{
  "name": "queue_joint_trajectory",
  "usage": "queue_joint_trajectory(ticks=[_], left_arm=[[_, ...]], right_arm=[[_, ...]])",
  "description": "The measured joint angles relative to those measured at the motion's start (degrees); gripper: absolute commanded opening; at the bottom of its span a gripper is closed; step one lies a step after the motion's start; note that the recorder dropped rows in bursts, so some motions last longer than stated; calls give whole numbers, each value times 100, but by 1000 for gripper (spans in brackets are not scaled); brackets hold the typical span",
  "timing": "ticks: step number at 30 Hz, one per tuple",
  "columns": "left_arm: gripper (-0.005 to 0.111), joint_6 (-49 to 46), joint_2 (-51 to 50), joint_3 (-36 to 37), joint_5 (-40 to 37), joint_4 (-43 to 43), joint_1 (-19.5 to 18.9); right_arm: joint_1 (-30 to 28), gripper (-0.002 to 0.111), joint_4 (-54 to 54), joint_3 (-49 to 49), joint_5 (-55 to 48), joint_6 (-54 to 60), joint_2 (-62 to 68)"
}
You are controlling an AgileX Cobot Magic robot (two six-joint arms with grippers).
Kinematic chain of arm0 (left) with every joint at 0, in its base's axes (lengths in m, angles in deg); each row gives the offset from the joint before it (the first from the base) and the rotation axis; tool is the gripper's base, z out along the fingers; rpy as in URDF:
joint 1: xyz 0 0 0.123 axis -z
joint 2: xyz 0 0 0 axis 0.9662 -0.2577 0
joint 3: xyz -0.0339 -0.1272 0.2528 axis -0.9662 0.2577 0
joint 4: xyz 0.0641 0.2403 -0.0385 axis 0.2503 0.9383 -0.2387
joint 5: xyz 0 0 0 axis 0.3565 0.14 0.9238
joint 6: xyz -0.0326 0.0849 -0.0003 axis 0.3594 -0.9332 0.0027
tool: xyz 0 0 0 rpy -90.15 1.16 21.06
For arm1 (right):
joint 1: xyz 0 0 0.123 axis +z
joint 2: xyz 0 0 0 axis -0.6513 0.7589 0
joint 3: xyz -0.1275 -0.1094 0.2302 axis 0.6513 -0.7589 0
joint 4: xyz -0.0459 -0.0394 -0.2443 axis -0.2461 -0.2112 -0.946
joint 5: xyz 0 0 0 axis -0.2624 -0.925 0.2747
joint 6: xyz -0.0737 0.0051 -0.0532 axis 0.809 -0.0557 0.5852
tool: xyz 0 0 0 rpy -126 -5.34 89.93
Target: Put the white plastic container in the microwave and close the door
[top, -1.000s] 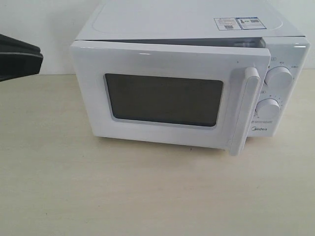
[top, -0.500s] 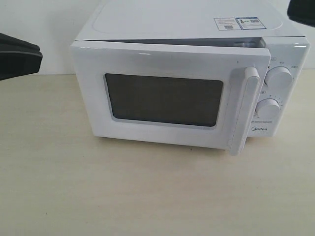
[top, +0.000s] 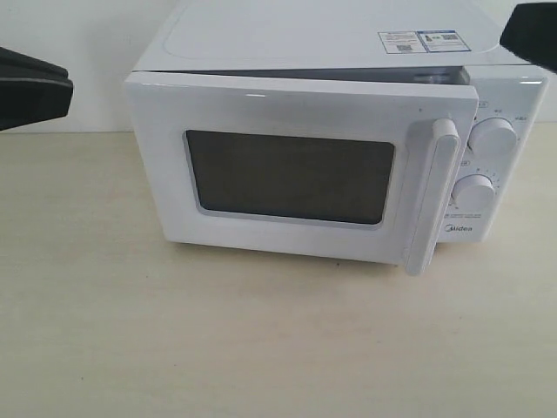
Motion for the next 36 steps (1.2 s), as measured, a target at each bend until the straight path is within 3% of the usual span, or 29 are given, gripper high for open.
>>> queue_joint_trajectory(ticks=[6,11,17,20,21,23,25,30,36], left_arm=[[4,0,0,0,14,0,0],[4,63,0,0,14,0,0],[4,87,0,0,14,-12,0],[4,90,0,0,14,-12,0],[4,100,0,0,14,-12,0],[4,100,0,0,14,-12,0],[4,100,0,0,14,-23,0],[4,100,0,105,-151,-35,0],[4,100,0,163,-82,-35,0]], right_arm=[[13,0,144,759,181,116,678],[809,0,168,891,866,-437,1176],[2547,0,167,891,2753,-559,1629],[3903,0,118,891,4964,-650,1943],[4543,0,-172,891,6081,-1037,2079],[5301,0,-1024,819,7433,-1862,2252],[5852,0,-2059,719,8210,-2687,2554],[6186,0,-2539,486,9876,-3484,4067],[6158,0,-3121,449,10602,-4166,5063]])
